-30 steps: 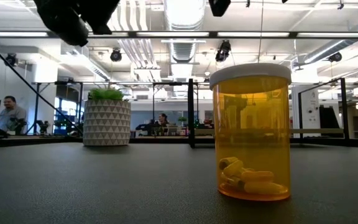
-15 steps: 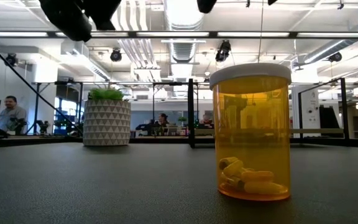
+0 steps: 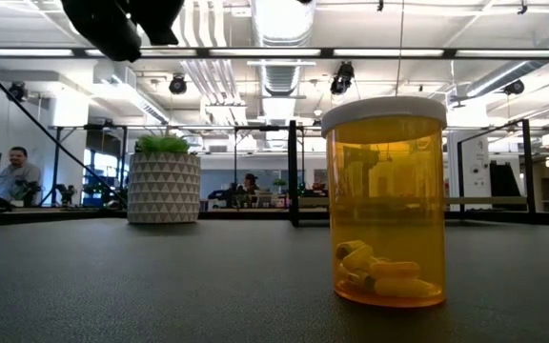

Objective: Pick and place medicine bottles onto shelf by color
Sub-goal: Put the left pink pill bottle on the shelf aligned with the other pink pill bottle

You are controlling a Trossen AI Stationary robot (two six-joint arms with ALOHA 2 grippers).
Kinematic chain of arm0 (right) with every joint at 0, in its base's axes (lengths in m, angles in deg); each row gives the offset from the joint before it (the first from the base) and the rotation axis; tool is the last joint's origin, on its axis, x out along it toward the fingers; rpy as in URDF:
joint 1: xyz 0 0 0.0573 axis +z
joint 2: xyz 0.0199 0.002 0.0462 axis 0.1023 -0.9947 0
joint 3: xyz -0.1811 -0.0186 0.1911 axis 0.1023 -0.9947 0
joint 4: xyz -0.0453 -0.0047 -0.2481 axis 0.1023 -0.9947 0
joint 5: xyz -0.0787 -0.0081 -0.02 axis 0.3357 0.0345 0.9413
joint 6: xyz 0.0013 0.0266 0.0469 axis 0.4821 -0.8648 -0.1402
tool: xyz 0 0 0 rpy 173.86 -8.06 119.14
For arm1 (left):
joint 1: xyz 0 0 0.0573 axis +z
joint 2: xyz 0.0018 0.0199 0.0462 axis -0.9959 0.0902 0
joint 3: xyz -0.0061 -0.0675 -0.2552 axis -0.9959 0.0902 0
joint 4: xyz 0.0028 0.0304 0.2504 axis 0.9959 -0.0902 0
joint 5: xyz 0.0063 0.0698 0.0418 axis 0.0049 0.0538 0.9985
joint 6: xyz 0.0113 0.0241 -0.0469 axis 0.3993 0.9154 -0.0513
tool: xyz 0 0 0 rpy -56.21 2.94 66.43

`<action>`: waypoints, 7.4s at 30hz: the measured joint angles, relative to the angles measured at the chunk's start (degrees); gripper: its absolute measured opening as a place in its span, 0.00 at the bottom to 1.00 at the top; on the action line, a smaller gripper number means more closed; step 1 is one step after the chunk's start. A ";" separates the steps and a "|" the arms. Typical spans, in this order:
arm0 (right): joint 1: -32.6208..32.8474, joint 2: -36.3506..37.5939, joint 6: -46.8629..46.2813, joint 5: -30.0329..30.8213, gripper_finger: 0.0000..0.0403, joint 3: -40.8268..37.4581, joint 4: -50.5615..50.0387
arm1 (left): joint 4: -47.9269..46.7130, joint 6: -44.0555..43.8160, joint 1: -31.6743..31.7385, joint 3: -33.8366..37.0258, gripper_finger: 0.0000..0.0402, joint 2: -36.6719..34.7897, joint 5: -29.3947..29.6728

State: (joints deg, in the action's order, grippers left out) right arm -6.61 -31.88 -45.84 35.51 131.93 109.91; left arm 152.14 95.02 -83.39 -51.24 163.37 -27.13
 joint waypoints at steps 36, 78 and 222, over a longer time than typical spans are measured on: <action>1.65 0.78 0.86 -0.03 0.53 -0.72 -0.85 | 0.25 0.03 1.78 -1.58 0.19 0.04 -0.52; 1.58 0.80 1.06 2.09 0.33 -0.74 -0.09 | -2.79 -0.38 3.37 -2.98 0.19 -0.02 2.04; -50.13 -18.11 24.70 45.81 0.26 14.82 -106.23 | -43.41 -49.43 2.39 9.39 0.58 -2.95 57.79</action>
State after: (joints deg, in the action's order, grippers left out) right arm -56.74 -49.99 -21.14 81.32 146.75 3.68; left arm 108.73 45.59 -81.00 -41.85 160.42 30.66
